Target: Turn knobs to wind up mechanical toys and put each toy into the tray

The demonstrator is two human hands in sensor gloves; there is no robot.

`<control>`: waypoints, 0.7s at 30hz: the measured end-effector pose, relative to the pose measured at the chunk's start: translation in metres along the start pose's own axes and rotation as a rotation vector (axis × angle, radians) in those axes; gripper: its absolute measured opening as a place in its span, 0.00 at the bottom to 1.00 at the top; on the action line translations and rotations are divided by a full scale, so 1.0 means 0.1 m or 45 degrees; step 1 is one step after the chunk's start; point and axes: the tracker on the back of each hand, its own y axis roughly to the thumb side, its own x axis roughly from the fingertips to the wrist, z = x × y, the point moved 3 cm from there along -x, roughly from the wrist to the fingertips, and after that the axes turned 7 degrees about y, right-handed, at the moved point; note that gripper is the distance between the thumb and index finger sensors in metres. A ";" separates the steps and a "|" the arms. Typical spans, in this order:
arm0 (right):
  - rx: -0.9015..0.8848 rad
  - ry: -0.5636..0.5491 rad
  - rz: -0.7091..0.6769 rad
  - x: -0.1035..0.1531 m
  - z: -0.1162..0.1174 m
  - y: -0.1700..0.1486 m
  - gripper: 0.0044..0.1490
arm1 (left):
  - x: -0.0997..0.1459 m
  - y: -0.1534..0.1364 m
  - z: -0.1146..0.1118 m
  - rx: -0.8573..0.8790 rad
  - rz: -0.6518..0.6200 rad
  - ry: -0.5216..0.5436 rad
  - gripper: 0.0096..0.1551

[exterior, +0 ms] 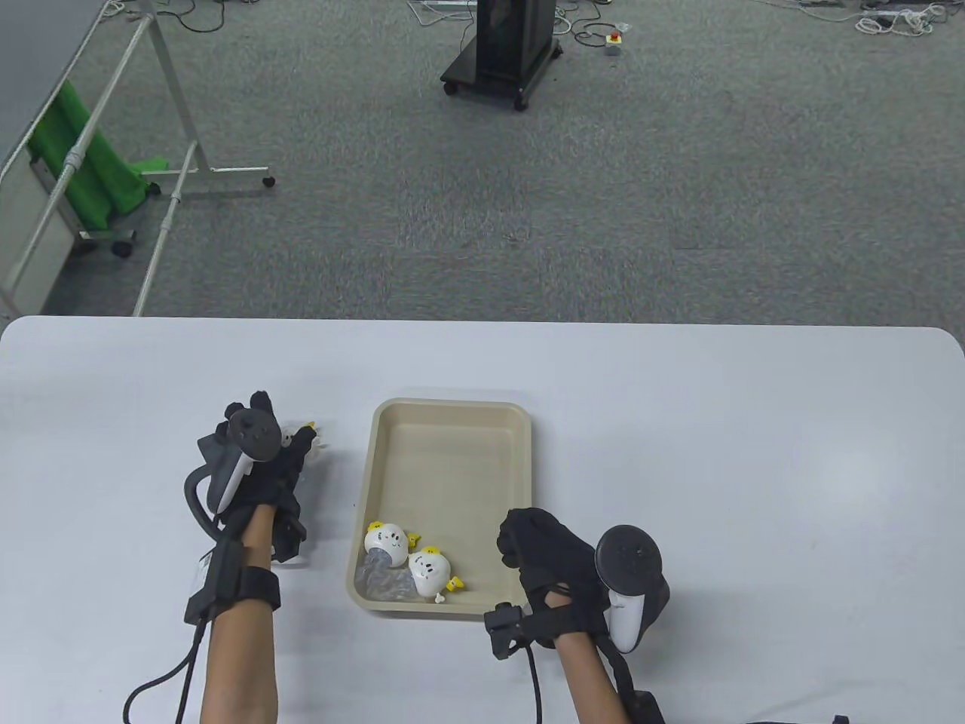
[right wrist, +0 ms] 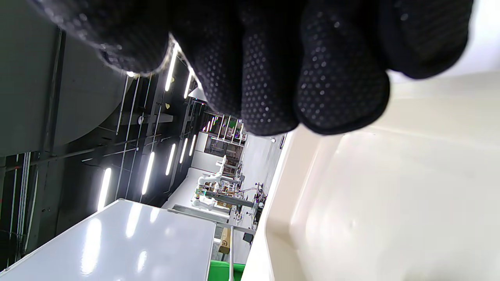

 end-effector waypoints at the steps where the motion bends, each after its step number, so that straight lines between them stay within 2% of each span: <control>1: 0.000 0.001 -0.001 0.00 0.00 0.00 0.32 | -0.02 0.00 -0.05 -0.012 0.008 -0.043 0.58; 5: -0.001 0.002 -0.002 0.00 -0.01 0.00 0.32 | -0.08 0.01 -0.22 -0.050 0.052 -0.166 0.57; 8: -0.009 0.004 0.005 -0.01 -0.01 -0.01 0.32 | -0.10 0.00 -0.30 -0.074 0.079 -0.205 0.51; 12: -0.009 0.005 0.006 -0.01 -0.02 0.00 0.32 | -0.09 0.01 -0.28 -0.143 0.064 -0.106 0.46; 16: -0.005 0.005 0.001 0.00 -0.01 0.00 0.33 | -0.07 0.03 -0.23 -0.130 0.058 -0.071 0.43; 19: -0.001 0.005 -0.006 0.00 0.00 0.01 0.33 | -0.05 0.04 -0.16 -0.052 0.057 -0.068 0.44; 21: 0.002 0.005 -0.013 0.00 0.00 0.01 0.33 | -0.03 0.04 -0.14 -0.064 0.044 -0.053 0.48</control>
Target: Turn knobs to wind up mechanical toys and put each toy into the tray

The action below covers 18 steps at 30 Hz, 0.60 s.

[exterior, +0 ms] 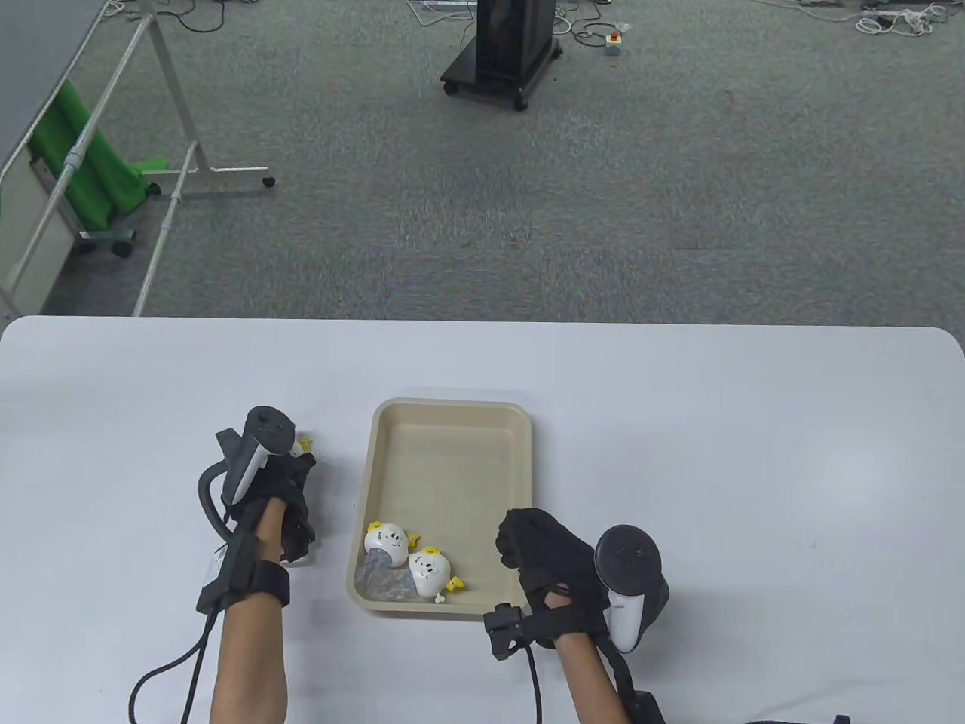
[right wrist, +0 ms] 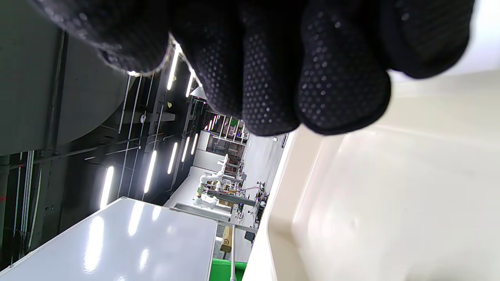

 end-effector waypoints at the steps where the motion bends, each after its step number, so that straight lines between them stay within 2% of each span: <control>1: 0.001 0.000 -0.003 0.00 0.00 0.00 0.32 | 0.01 0.00 0.01 -0.017 -0.005 -0.001 0.54; 2: 0.003 0.000 -0.006 0.00 0.00 0.00 0.33 | 0.02 -0.01 0.02 -0.046 -0.006 -0.009 0.60; 3: 0.004 -0.001 -0.008 0.00 0.00 0.00 0.33 | 0.03 -0.02 0.02 -0.058 -0.010 -0.021 0.61; 7: 0.009 0.000 -0.016 0.01 0.01 0.01 0.33 | 0.10 -0.11 0.06 -0.006 -0.017 -0.011 0.51; 13: 0.018 0.005 -0.030 0.01 0.02 0.01 0.33 | 0.27 -0.28 0.36 0.201 -0.054 0.162 0.47; 15: 0.019 0.005 -0.036 0.01 0.03 0.02 0.33 | 0.38 -0.33 0.55 0.296 -0.086 0.294 0.47; 18: 0.021 0.006 -0.044 0.02 0.03 0.02 0.33 | 0.53 -0.33 0.78 0.425 -0.157 0.407 0.45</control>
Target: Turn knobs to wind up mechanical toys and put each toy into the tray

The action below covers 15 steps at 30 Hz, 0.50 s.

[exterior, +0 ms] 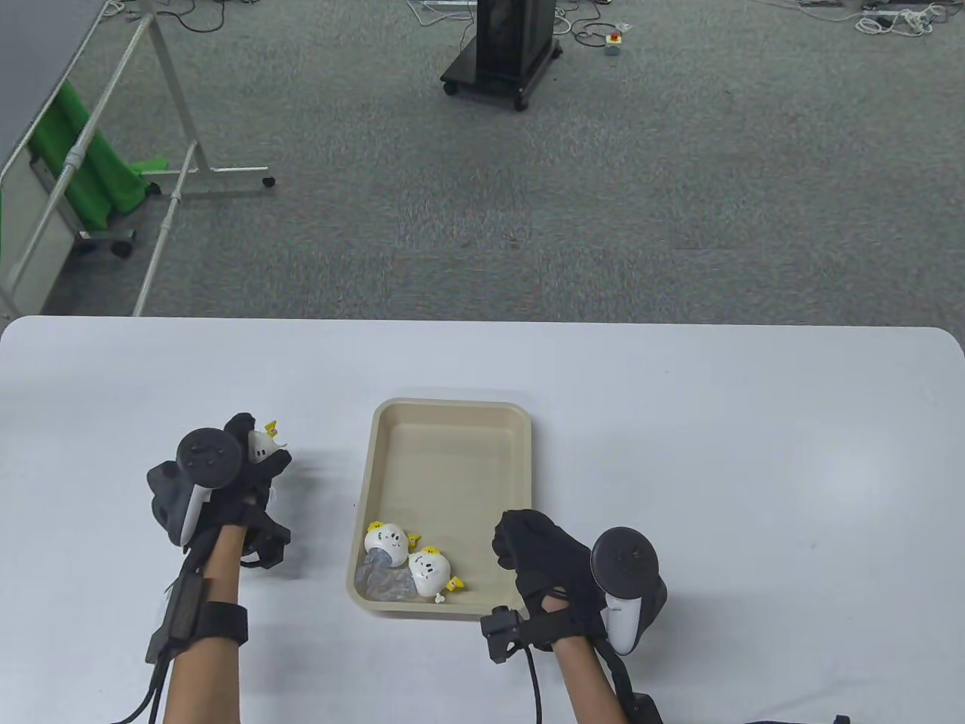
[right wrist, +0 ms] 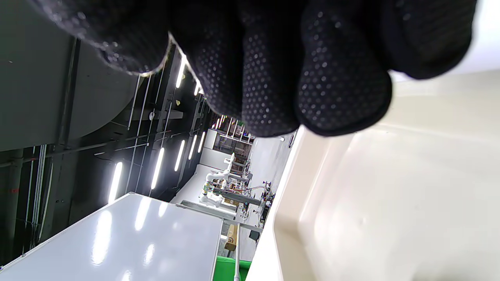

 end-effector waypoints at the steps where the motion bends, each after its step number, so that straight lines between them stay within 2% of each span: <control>1: 0.004 0.000 -0.004 0.00 0.01 0.00 0.33 | 0.04 0.05 0.10 0.077 -0.033 0.037 0.45; 4: 0.019 0.006 -0.015 0.02 0.04 0.01 0.33 | 0.17 0.20 0.31 0.250 -0.124 0.098 0.43; 9: 0.051 0.024 -0.043 0.03 0.10 0.04 0.33 | 0.49 0.52 0.50 0.544 -0.294 0.094 0.42; 12: 0.105 0.029 -0.062 0.05 0.15 0.05 0.33 | 0.74 0.69 0.50 0.670 -0.407 0.070 0.41; 15: 0.143 0.040 -0.086 0.06 0.20 0.08 0.33 | 0.97 0.77 0.40 0.797 -0.458 0.024 0.41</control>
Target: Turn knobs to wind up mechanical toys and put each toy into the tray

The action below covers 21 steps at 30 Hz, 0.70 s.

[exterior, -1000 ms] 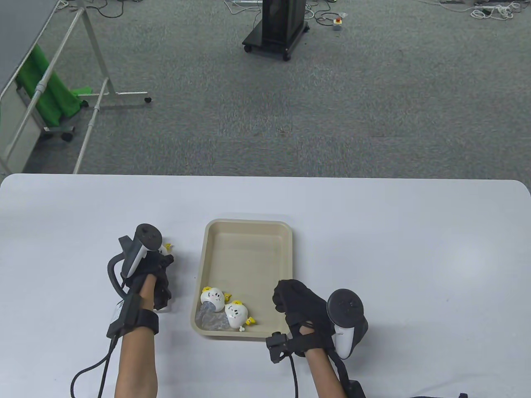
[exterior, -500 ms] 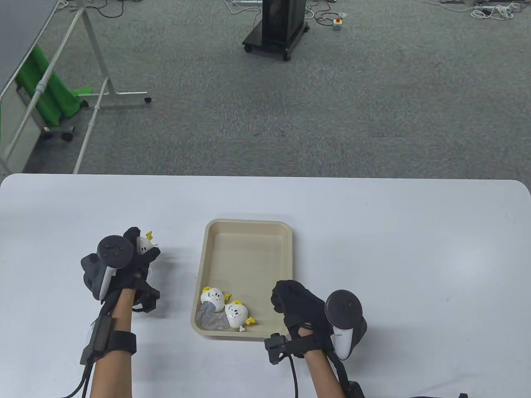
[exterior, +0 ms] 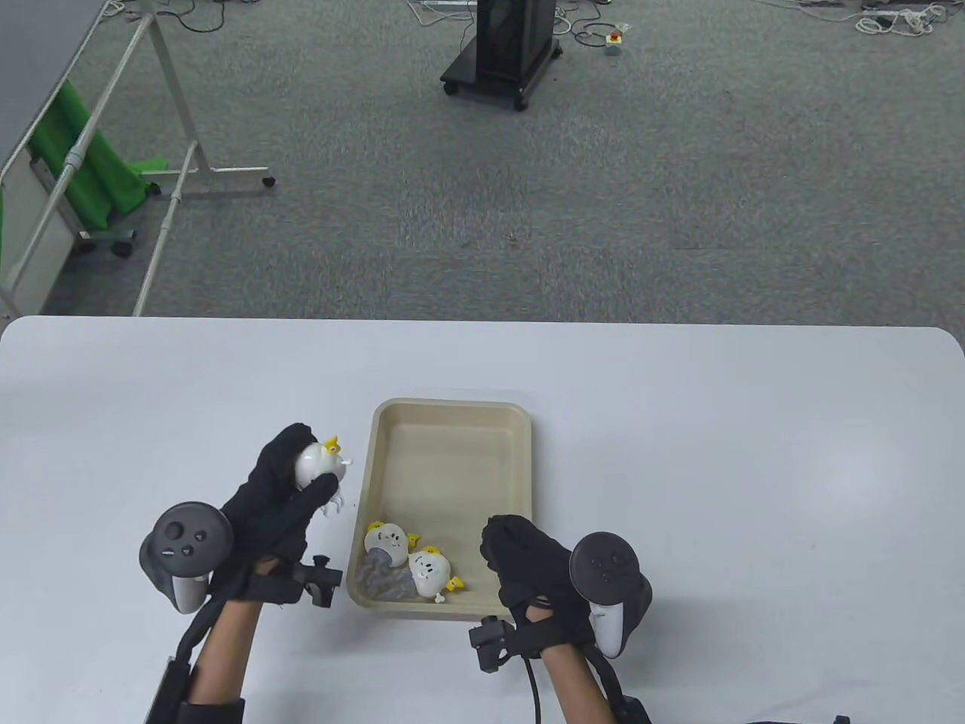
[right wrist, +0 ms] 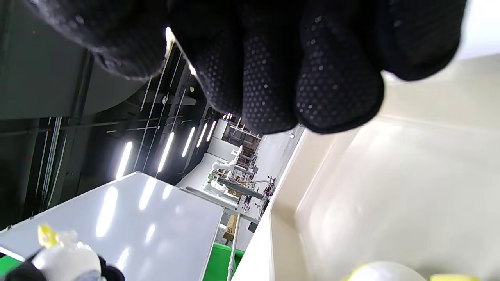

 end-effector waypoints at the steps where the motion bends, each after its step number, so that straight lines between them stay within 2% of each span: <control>1: 0.019 0.008 -0.014 0.01 0.02 0.02 0.33 | 0.09 0.00 -0.06 0.045 -0.010 -0.011 0.41; 4: 0.065 0.031 -0.060 0.03 0.09 0.06 0.34 | 0.32 -0.10 -0.24 0.129 0.006 -0.032 0.43; 9: 0.182 0.077 -0.186 0.09 0.21 0.19 0.36 | 0.50 -0.21 -0.38 0.134 0.038 -0.146 0.43; 16: 0.443 0.158 -0.410 0.22 0.44 0.42 0.37 | 0.56 -0.20 -0.45 0.180 0.043 -0.188 0.43; 21: 0.633 0.150 -0.527 0.31 0.58 0.53 0.40 | 0.60 -0.16 -0.53 0.210 0.039 -0.242 0.43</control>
